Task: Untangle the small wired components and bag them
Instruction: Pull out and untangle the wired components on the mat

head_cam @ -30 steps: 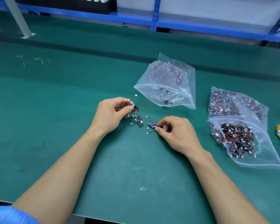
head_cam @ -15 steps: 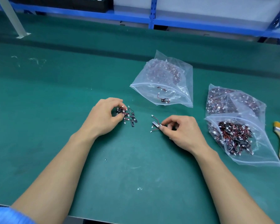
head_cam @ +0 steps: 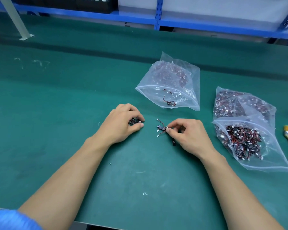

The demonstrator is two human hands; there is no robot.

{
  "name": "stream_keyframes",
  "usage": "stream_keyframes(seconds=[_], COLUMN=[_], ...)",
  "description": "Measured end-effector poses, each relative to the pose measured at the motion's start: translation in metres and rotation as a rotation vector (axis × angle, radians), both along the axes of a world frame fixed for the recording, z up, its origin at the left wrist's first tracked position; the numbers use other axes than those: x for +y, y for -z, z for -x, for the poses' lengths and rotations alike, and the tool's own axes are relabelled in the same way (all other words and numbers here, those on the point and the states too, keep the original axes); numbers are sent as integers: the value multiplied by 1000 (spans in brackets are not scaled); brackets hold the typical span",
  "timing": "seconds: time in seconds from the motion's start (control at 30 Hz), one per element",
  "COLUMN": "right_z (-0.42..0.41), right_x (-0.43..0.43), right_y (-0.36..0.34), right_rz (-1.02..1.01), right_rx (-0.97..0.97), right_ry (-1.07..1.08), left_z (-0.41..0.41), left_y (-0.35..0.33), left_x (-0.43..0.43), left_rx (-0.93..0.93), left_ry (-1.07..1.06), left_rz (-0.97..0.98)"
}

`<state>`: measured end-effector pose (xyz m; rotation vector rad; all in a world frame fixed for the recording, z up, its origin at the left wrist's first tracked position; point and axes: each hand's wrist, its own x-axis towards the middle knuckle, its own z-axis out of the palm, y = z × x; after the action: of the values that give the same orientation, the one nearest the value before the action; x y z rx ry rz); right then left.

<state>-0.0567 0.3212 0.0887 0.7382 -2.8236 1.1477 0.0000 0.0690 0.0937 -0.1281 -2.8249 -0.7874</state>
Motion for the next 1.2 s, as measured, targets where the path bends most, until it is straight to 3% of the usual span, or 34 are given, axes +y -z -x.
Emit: stream_keyframes(seconds=[0.27,0.4,0.53,0.7,1.2], right_z=[1,1,0,0,1], right_x=[-1,0,-1,0,4], right_y=[0,-1,-2,-2,-8], right_rz=[34,24,9,-7,-59], right_rx=[20,17,16,18,9], right_ry=[1,-13,-27,-42,-91], left_z=[-7,-9,-6,-1,-11], left_y=[-5,-9,-13,-7,-6], left_x=[-27,-12,20,48,23], left_rx=[-3,182,322,204,132], left_ry=[-260,-170,95,145,108], left_rz=[60,72,161,203,-17])
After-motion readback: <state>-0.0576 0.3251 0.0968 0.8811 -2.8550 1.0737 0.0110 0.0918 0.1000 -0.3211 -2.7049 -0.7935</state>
